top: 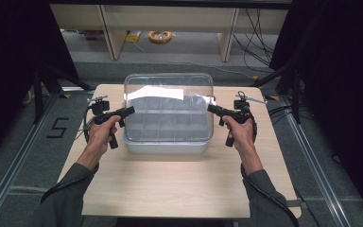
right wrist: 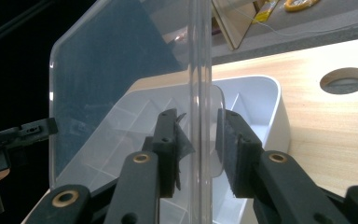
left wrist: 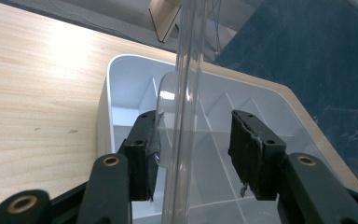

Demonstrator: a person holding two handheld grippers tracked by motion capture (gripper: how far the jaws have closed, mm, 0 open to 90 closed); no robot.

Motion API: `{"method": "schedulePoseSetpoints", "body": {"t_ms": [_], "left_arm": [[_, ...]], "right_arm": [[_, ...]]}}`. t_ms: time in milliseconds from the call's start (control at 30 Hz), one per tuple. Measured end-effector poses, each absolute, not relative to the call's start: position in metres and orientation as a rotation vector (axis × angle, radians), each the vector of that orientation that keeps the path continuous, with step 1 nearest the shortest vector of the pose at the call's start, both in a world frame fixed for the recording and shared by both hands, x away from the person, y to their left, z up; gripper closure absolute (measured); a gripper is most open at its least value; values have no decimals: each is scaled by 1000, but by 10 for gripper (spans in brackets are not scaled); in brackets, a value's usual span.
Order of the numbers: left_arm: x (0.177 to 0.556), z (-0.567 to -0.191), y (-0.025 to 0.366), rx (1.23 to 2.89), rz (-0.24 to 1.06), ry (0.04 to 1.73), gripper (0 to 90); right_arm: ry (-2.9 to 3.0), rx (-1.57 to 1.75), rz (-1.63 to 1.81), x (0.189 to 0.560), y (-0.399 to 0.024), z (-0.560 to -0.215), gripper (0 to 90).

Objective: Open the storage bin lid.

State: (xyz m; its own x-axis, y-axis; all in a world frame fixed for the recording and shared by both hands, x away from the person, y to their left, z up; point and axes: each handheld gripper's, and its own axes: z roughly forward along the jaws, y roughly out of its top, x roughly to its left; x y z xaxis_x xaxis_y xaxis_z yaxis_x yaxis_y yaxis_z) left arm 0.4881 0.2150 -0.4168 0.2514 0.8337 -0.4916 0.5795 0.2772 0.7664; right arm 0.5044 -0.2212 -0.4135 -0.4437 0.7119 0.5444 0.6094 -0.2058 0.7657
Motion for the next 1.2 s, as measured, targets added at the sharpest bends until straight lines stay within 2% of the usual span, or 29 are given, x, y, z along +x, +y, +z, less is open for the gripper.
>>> {"method": "schedulePoseSetpoints", "body": {"t_ms": [767,1200], "left_arm": [[461,-393,217,1427,337,1387,534],[435,-383,216,1450,371,1354,532]], "right_arm": [[1920,1520,1794,487,-223,-397,699],[1922,1474,1805,464,-224,-388,699]]}}
